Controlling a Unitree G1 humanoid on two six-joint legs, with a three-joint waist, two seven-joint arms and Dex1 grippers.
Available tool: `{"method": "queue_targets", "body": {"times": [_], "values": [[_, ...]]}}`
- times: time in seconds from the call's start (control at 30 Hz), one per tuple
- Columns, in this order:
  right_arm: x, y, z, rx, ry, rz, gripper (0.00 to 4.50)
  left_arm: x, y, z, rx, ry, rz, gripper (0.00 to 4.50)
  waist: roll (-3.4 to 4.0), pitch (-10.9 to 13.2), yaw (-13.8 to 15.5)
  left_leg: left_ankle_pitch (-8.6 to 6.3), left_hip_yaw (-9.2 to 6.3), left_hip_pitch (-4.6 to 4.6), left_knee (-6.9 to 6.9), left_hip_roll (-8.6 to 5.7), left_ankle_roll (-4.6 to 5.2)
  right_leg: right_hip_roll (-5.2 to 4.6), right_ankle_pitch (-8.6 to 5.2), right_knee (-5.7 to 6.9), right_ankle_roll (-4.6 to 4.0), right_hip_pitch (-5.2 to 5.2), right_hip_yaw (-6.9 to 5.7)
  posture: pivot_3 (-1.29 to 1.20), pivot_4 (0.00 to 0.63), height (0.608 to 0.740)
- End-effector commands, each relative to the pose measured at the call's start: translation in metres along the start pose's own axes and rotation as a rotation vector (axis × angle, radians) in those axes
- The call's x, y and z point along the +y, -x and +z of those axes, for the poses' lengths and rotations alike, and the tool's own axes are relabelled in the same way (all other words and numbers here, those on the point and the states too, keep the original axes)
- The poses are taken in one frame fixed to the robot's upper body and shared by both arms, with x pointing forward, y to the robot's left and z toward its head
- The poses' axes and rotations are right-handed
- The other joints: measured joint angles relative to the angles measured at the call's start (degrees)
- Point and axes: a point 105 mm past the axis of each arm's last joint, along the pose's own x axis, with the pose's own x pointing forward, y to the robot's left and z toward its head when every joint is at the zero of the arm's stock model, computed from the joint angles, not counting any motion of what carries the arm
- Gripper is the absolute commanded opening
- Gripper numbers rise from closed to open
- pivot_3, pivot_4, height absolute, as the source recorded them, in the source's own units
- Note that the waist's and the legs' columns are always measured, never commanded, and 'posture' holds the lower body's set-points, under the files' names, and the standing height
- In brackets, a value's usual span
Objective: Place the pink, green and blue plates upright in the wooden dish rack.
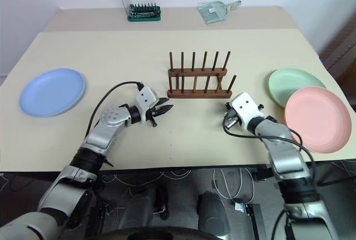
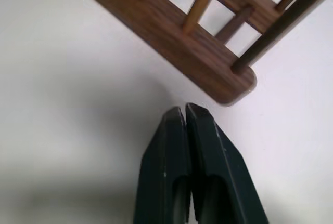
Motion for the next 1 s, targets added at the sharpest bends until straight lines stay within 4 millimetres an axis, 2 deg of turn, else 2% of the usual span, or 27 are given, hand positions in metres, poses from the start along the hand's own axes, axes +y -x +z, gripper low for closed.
{"method": "queue_targets", "body": {"times": [0.03, 0.1, 0.17, 0.23, 0.27, 0.4, 0.5, 0.67, 0.77, 0.87, 1.0], "values": [[-0.027, 0.039, 0.032, -0.068, -0.004, -0.054, 1.35, -0.021, 0.008, 0.014, -0.083, 0.041, -0.132, 1.34, -0.01, 0.0, 0.1, 0.00, -0.01, -0.01, 0.00, 0.00, 0.00, -0.01, 0.00, -0.02, 0.00, 0.01, 0.00, 0.00, 0.150, 0.732], [-0.031, 0.054, 0.041, -0.083, -0.016, -0.063, 2.23, -0.032, 0.011, 0.018, -0.107, 0.073, -0.194, 1.34, -0.02, 0.0, 0.1, -0.01, -0.02, 0.01, 0.02, 0.00, 0.01, -0.02, 0.00, -0.03, -0.01, 0.04, 0.00, 0.00, 0.150, 0.732], [-0.036, 0.067, 0.044, -0.070, -0.011, -0.100, 3.31, -0.039, 0.011, 0.023, -0.122, 0.105, -0.243, 1.34, -0.02, 0.0, 0.1, -0.01, -0.06, 0.03, 0.01, 0.03, 0.00, -0.01, 0.01, -0.02, -0.01, 0.06, -0.01, 0.00, 0.150, 0.732], [-0.039, 0.079, 0.036, -0.008, -0.011, -0.152, 4.28, -0.044, 0.009, 0.031, -0.147, 0.112, -0.287, 1.34, -0.03, 0.0, 0.1, -0.02, -0.09, 0.02, 0.01, 0.03, 0.01, -0.02, 0.00, -0.03, -0.02, 0.07, -0.01, 0.00, 0.150, 0.732], [-0.038, 0.083, 0.032, 0.022, -0.014, -0.161, 4.40, -0.045, 0.008, 0.035, -0.158, 0.108, -0.297, 1.34, -0.03, 0.0, 0.2, -0.03, -0.08, 0.02, 0.01, 0.02, 0.02, -0.03, 0.00, -0.03, -0.02, 0.08, -0.01, 0.00, 0.150, 0.732], [-0.034, 0.089, 0.021, 0.077, -0.038, -0.186, 4.40, -0.045, 0.005, 0.040, -0.176, 0.105, -0.316, 1.34, -0.03, 0.0, 0.1, -0.04, -0.07, 0.01, 0.02, -0.02, 0.05, -0.05, 0.00, -0.05, -0.02, 0.08, -0.01, 0.00, 0.150, 0.732], [-0.039, 0.097, -0.012, 0.204, -0.103, -0.309, 4.40, -0.044, 0.000, 0.051, -0.197, 0.081, -0.356, 1.34, -0.04, 0.0, 0.2, -0.04, -0.09, 0.01, 0.01, 0.00, 0.04, -0.02, 0.00, -0.04, -0.02, 0.07, -0.02, 0.00, 0.150, 0.732], [-0.043, 0.104, -0.035, 0.295, -0.098, -0.386, 4.40, -0.042, 0.000, 0.054, -0.201, 0.065, -0.375, 1.34, -0.01, 0.0, 0.1, -0.04, -0.07, -0.01, 0.02, -0.04, 0.05, -0.04, 0.00, -0.06, -0.01, 0.05, -0.01, 0.00, 0.150, 0.732], [-0.052, 0.110, -0.048, 0.323, -0.145, -0.461, 4.40, -0.038, 0.002, 0.052, -0.195, 0.053, -0.366, 1.34, -0.01, 0.0, 0.0, -0.02, -0.07, 0.01, 0.01, 0.00, 0.03, 0.01, 0.00, -0.03, -0.01, 0.04, -0.01, 0.00, 0.150, 0.732], [-0.058, 0.111, -0.053, 0.336, -0.158, -0.500, 3.63, -0.034, 0.004, 0.047, -0.186, 0.046, -0.354, 1.34, -0.01, 0.0, 0.0, -0.02, -0.07, 0.00, 0.01, -0.01, 0.03, 0.00, 0.00, -0.03, -0.01, 0.03, -0.01, 0.00, 0.150, 0.732], [-0.057, 0.106, -0.050, 0.330, -0.147, -0.484, 1.61, -0.032, 0.006, 0.042, -0.179, 0.043, -0.342, 1.34, -0.02, 0.0, 0.1, -0.02, -0.07, 0.00, 0.00, -0.02, 0.03, 0.00, 0.00, -0.04, -0.01, 0.03, -0.01, 0.00, 0.150, 0.732]]}}
